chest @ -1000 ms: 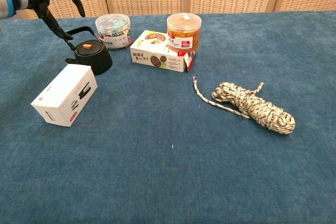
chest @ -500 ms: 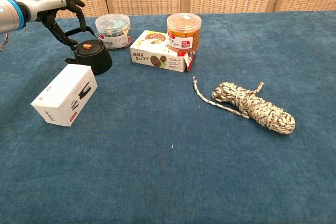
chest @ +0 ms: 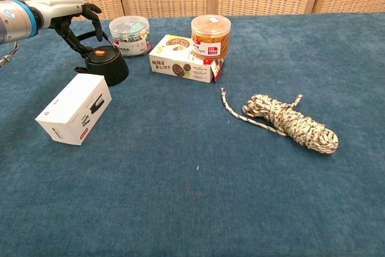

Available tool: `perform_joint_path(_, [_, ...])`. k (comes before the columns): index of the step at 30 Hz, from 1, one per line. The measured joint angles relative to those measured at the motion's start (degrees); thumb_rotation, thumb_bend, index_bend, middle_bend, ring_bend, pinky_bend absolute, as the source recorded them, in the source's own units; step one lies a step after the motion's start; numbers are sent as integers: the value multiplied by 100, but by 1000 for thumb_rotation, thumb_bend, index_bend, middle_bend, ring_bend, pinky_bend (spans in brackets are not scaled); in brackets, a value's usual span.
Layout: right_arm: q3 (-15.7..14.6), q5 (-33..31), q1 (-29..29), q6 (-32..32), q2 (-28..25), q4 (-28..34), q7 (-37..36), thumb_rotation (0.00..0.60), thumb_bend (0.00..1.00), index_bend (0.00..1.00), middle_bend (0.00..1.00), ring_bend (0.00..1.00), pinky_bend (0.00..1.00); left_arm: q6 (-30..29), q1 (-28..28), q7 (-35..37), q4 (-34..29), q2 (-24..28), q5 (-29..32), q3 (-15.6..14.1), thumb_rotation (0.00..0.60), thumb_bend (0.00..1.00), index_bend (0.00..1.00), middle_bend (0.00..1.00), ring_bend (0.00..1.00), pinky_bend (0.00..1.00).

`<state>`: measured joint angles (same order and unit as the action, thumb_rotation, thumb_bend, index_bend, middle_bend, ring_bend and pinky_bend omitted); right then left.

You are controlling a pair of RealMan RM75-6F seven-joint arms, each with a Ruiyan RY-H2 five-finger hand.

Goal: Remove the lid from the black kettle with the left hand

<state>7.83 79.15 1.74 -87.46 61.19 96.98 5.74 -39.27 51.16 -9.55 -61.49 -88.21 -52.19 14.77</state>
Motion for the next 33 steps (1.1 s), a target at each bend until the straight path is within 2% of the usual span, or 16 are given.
perform_joint_path(33, [-1,-45,13,23,-13,4,-22,600,0,0,0,0,0,85,92,-54,369,-307,123,-81,600,369,490,0,0,0])
